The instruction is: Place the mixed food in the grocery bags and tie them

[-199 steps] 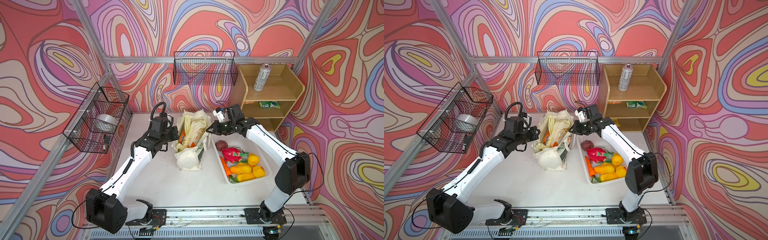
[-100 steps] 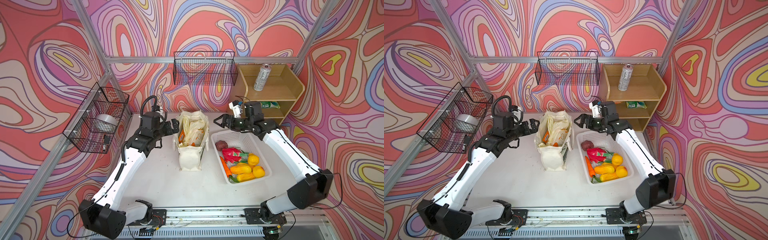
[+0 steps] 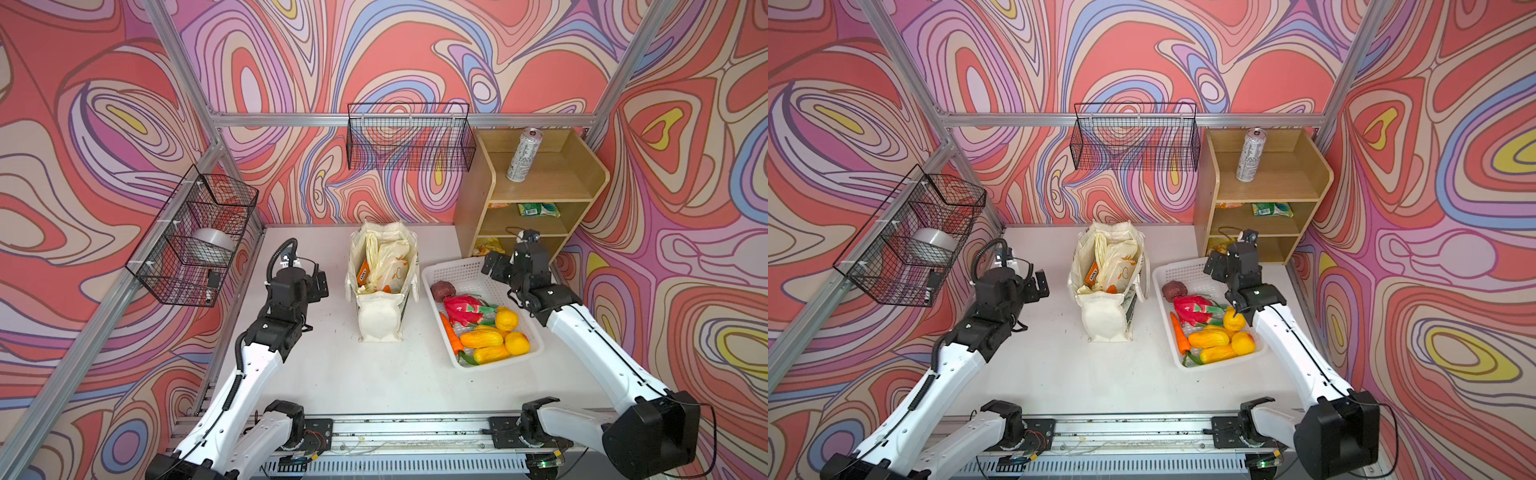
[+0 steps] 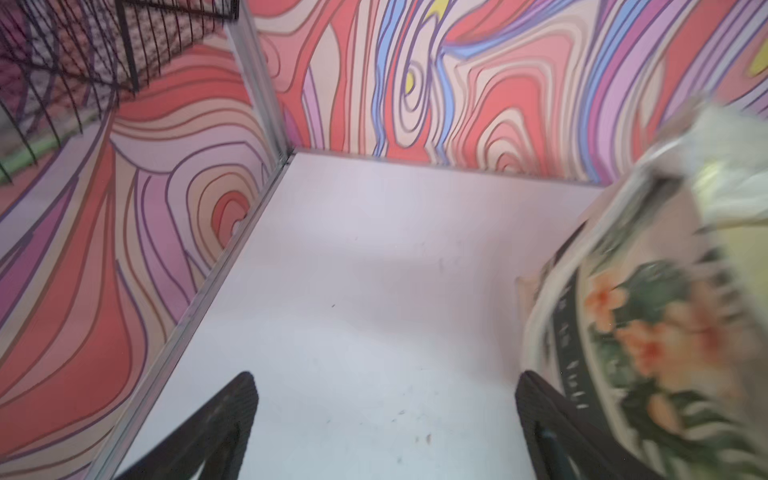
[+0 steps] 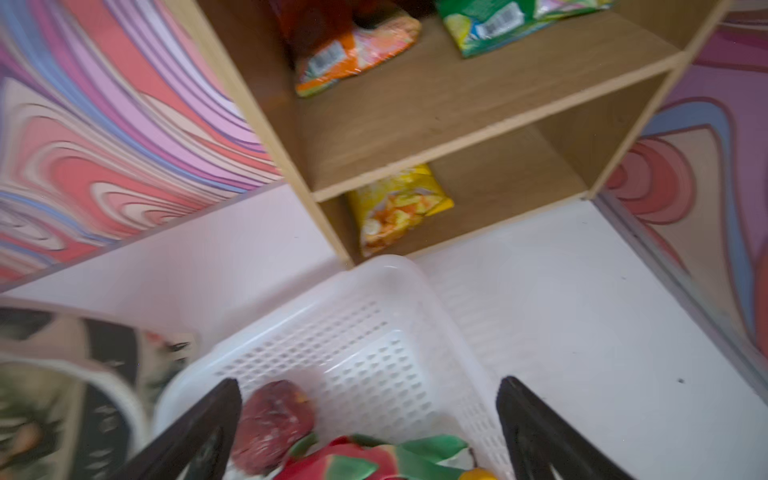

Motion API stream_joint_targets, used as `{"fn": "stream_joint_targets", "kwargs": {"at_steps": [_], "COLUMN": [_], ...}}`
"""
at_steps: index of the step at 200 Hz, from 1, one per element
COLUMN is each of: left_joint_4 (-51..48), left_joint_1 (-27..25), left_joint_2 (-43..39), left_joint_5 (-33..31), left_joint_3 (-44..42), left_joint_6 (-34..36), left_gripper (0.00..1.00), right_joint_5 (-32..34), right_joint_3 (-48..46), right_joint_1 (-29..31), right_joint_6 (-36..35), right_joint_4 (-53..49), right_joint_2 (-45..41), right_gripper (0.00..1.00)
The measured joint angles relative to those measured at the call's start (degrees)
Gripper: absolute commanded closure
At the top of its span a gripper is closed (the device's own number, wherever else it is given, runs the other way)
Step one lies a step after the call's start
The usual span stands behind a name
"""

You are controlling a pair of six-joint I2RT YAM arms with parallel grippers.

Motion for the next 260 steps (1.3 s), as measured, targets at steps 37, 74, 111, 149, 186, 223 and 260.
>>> {"fn": "stream_joint_targets", "kwargs": {"at_steps": [37, 74, 111, 149, 186, 223, 260], "left_joint_4": [17.81, 32.79, 49.9, 56.61, 57.75, 58.07, 58.05], "left_joint_1": [2.67, 4.15, 8.35, 10.51, 10.51, 10.51, 10.51], "left_joint_2": [9.25, 18.69, 25.33, 33.16, 33.42, 33.44, 33.46], "left_joint_5": [-1.51, -1.75, 2.29, 8.26, 11.56, 12.57, 12.87], "left_joint_3": [-14.73, -22.1, -22.36, -21.92, -20.13, -20.09, -20.09], "left_joint_6": [3.52, 4.59, 5.53, 5.77, 6.58, 6.67, 6.73], "left_gripper": [0.0, 0.0, 0.0, 0.0, 0.0, 0.0, 0.0], "right_joint_5": [11.08, 13.64, 8.11, 0.5, -3.15, -4.37, -4.61], "right_joint_3": [-10.23, -16.98, -23.28, -24.26, -23.98, -24.0, -23.98], "right_joint_1": [-1.18, -2.51, -5.77, -8.55, -9.49, -9.53, -9.53], "right_joint_6": [-7.8, -15.54, -18.64, -19.76, -19.65, -19.69, -19.74], "right_joint_4": [18.51, 40.92, 62.16, 71.87, 73.5, 75.1, 76.61], "right_joint_2": [10.27, 19.67, 23.19, 26.93, 27.5, 27.5, 27.5], "right_gripper": [0.02, 0.02, 0.02, 0.02, 0.01, 0.01, 0.02]}}
